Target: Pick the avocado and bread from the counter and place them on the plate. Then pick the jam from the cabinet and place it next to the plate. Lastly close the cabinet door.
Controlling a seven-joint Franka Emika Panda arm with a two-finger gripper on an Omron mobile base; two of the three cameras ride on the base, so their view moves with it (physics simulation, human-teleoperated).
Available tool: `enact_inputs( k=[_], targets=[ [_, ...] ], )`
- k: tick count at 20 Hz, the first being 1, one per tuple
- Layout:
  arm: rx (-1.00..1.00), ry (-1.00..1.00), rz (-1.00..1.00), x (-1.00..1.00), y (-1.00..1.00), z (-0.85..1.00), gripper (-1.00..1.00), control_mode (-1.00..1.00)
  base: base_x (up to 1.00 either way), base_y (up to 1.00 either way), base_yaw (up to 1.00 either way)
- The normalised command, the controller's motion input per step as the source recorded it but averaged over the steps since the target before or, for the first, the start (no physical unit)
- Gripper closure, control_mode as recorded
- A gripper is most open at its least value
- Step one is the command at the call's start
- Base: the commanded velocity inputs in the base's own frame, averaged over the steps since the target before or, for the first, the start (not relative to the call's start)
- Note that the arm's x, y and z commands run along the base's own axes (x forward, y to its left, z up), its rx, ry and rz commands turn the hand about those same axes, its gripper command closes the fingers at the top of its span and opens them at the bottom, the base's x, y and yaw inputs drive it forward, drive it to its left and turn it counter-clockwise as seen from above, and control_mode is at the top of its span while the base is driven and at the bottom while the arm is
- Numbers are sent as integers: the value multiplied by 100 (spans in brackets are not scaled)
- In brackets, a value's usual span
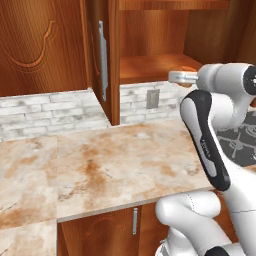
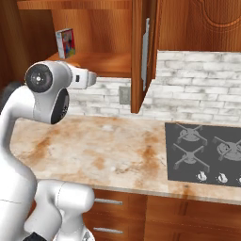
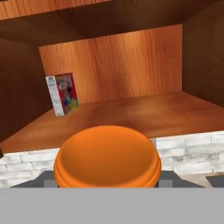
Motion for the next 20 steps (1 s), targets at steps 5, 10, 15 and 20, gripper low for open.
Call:
enact_inputs(
  k=[5,10,15,20],
  targets=[
    [0,1,0,-62,0,-32,100,-100,0,0,0],
    [0,6,0,-36,0,-49,100,-100,0,0,0],
    [0,15,0,-2,0,-65,100,-100,0,0,0],
    [0,16,0,0,5,-62,100,-100,0,0,0]
  ],
)
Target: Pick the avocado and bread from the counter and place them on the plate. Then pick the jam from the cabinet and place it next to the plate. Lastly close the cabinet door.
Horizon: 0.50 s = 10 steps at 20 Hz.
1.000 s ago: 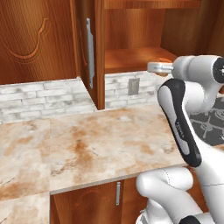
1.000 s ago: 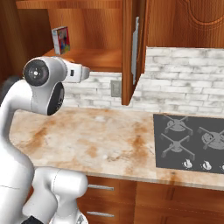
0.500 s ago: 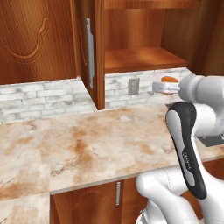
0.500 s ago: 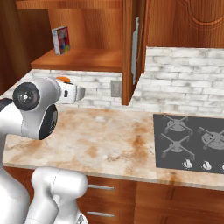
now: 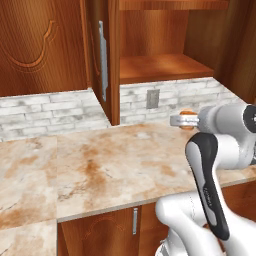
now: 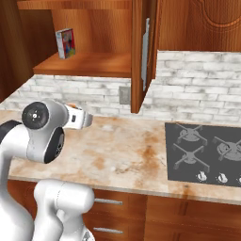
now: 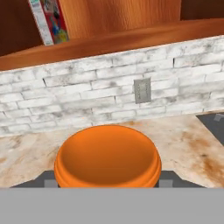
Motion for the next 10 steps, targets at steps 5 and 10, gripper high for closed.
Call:
enact_inputs(
  k=[5,10],
  targets=[
    [0,9,0,0,2,-50,100,-100,0,0,0],
    [0,4,0,0,2,-45,100,-100,0,0,0]
  ],
)
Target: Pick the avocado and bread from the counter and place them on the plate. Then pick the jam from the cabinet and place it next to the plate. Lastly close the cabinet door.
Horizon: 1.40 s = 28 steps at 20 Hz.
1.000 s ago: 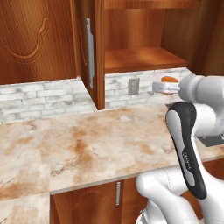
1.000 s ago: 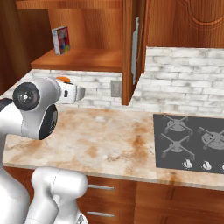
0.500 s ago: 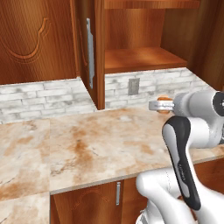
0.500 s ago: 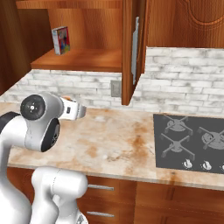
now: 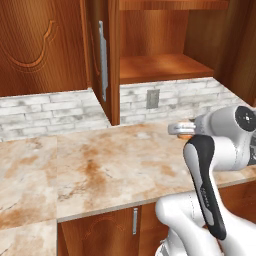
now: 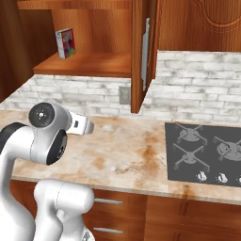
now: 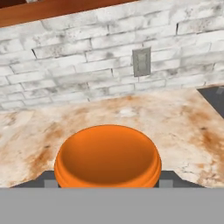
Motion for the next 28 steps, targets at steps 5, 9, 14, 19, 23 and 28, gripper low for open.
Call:
enact_inputs(
  k=[5,9,14,19,23,28],
  targets=[
    [0,2,1,-16,10,-54,100,-100,0,0,0],
    [-1,1,0,-5,13,-51,100,-100,0,0,0],
    [-6,0,1,0,8,-48,100,-100,0,0,0],
    [-12,0,0,2,5,-57,100,-100,0,0,0],
    [-10,0,0,17,0,-53,100,-100,0,0,0],
    [-7,0,0,31,0,-65,100,-100,0,0,0]
  ],
)
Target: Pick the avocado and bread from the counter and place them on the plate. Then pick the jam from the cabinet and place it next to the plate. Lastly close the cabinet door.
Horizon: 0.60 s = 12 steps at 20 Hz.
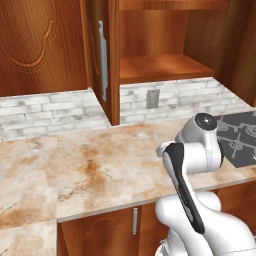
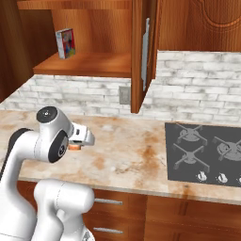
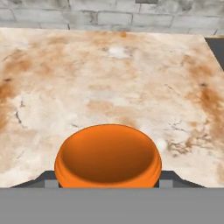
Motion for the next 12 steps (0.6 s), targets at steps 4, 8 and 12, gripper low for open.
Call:
enact_inputs(
  k=[4,8,12],
  targets=[
    [-4,0,0,38,0,-53,100,-100,0,0,0],
    [-1,0,0,29,0,-32,100,-100,0,0,0],
    [0,0,1,8,0,-21,100,-100,0,0,0]
  ],
)
